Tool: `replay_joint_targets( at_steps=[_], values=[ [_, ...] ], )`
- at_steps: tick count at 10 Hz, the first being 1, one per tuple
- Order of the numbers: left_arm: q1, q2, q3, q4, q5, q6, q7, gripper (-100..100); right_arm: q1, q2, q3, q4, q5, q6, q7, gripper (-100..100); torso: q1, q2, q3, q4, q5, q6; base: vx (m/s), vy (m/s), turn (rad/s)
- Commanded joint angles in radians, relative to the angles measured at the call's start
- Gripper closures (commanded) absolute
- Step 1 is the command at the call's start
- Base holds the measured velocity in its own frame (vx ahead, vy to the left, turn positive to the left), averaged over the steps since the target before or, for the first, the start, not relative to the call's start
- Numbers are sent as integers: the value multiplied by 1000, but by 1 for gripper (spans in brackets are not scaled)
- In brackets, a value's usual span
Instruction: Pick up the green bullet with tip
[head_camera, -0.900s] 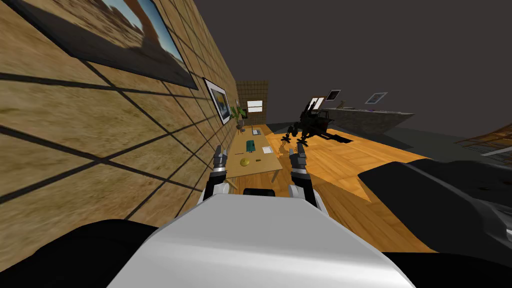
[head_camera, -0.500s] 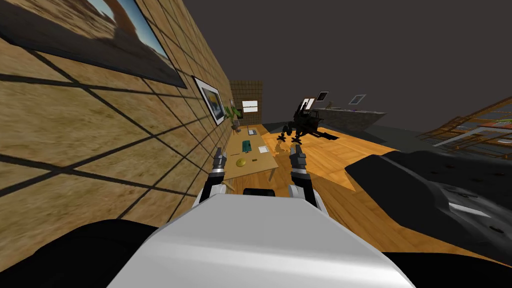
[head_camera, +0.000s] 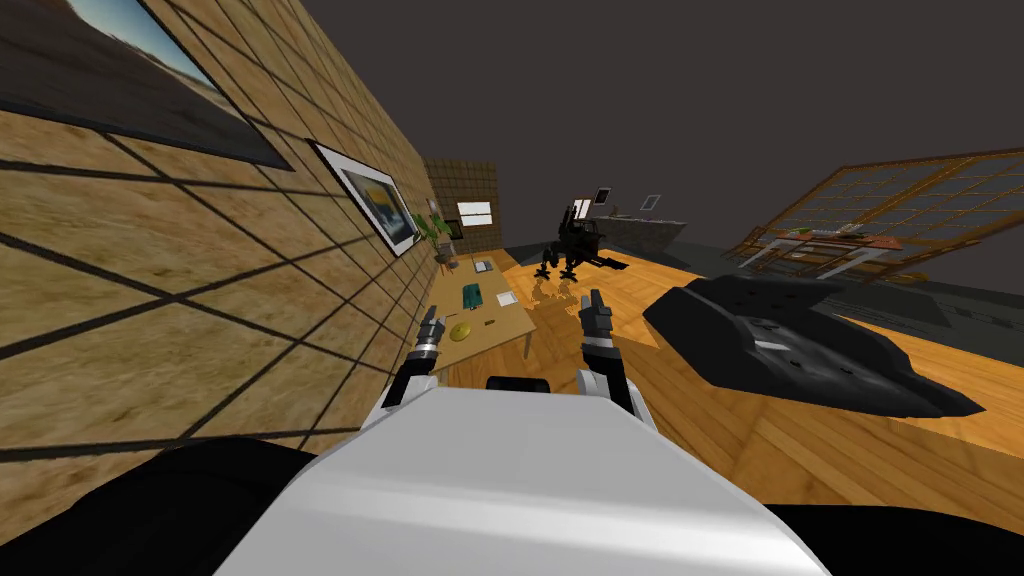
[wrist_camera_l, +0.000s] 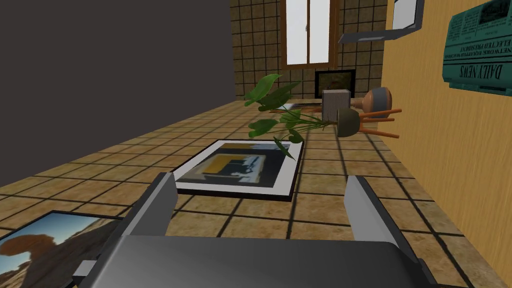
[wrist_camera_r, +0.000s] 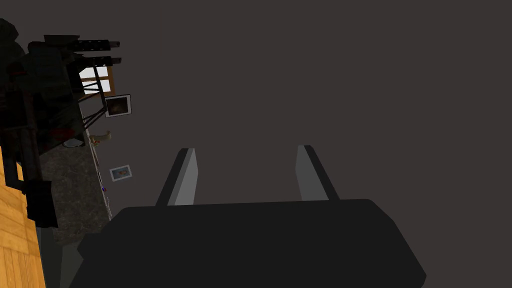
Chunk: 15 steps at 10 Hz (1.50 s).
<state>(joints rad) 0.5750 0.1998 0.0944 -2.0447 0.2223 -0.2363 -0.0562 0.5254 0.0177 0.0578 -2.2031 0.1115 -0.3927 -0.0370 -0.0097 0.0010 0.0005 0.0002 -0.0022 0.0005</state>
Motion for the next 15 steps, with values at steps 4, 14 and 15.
replay_joint_targets(
  at_steps=[4,14,15],
  values=[
    [3,58,56,105,100,64,42,-100,0,0,0,0,0,0,0,0,3,0,0,0,1,0,14,-88,-247],
    [44,179,162,336,357,252,149,-100,0,0,0,0,0,0,0,0,6,-1,0,0,1,-1,35,-73,-268],
    [44,179,162,339,364,252,149,-100,0,0,0,0,0,0,0,0,5,-1,0,0,1,-1,40,-37,-167]
  ],
)
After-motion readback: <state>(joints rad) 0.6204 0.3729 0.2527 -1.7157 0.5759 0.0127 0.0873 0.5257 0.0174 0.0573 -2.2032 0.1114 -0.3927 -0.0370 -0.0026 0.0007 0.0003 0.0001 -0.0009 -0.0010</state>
